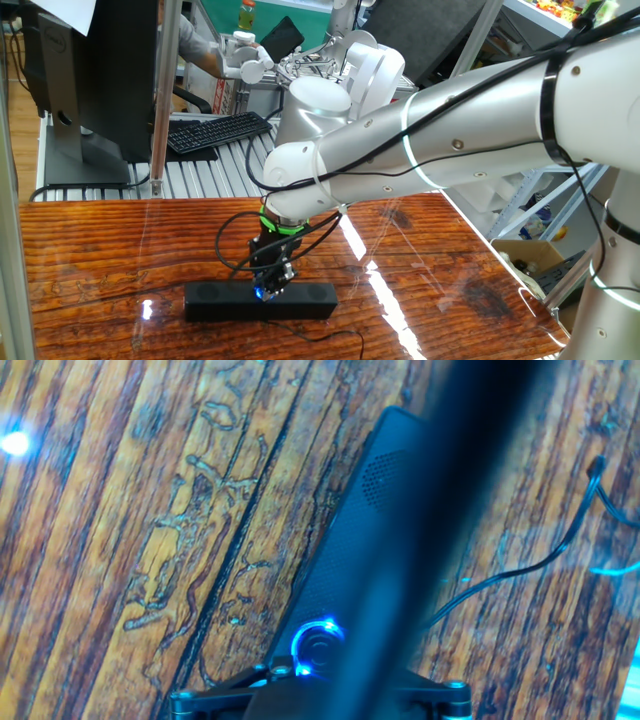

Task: Turn the knob to increase the volume of the speaker

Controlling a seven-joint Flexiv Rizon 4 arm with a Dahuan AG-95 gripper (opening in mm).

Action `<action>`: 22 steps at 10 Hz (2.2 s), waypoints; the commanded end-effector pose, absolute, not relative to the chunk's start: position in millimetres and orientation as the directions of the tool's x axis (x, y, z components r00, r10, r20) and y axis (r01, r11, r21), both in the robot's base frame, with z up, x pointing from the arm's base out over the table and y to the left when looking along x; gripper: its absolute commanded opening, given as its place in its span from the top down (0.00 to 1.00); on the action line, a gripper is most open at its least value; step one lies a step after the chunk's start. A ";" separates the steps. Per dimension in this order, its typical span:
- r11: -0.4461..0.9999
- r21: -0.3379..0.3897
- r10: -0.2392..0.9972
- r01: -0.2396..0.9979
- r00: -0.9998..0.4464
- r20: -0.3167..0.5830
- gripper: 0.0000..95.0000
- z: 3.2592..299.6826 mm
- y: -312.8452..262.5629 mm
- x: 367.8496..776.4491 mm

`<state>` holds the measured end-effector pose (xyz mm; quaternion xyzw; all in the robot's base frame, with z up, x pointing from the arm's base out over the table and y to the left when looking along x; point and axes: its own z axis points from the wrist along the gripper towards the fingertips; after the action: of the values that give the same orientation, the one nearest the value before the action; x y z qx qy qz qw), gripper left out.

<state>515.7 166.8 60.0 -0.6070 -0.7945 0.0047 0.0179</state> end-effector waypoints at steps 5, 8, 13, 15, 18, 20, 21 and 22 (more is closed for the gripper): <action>0.175 -0.037 0.984 0.984 -0.175 0.019 1.00 44.0 165.9 515.2; 0.144 -0.037 0.990 0.989 -0.143 0.019 1.00 44.6 166.0 516.7; 0.116 -0.035 0.993 0.993 -0.115 0.019 1.00 44.4 165.8 516.8; 0.102 -0.027 0.995 0.994 -0.101 0.013 1.00 43.7 165.3 517.3; 0.023 -0.015 1.000 1.000 -0.023 0.015 1.00 43.7 165.3 517.3; -0.008 -0.010 1.000 1.000 0.008 0.014 1.00 43.7 165.3 517.3; -0.028 -0.007 0.999 1.000 0.028 0.015 1.00 43.7 165.3 517.2; -0.040 -0.005 0.999 0.999 0.040 0.017 1.00 43.7 165.3 517.2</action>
<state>517.6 165.5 60.0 -0.7204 -0.6935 -0.0053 0.0080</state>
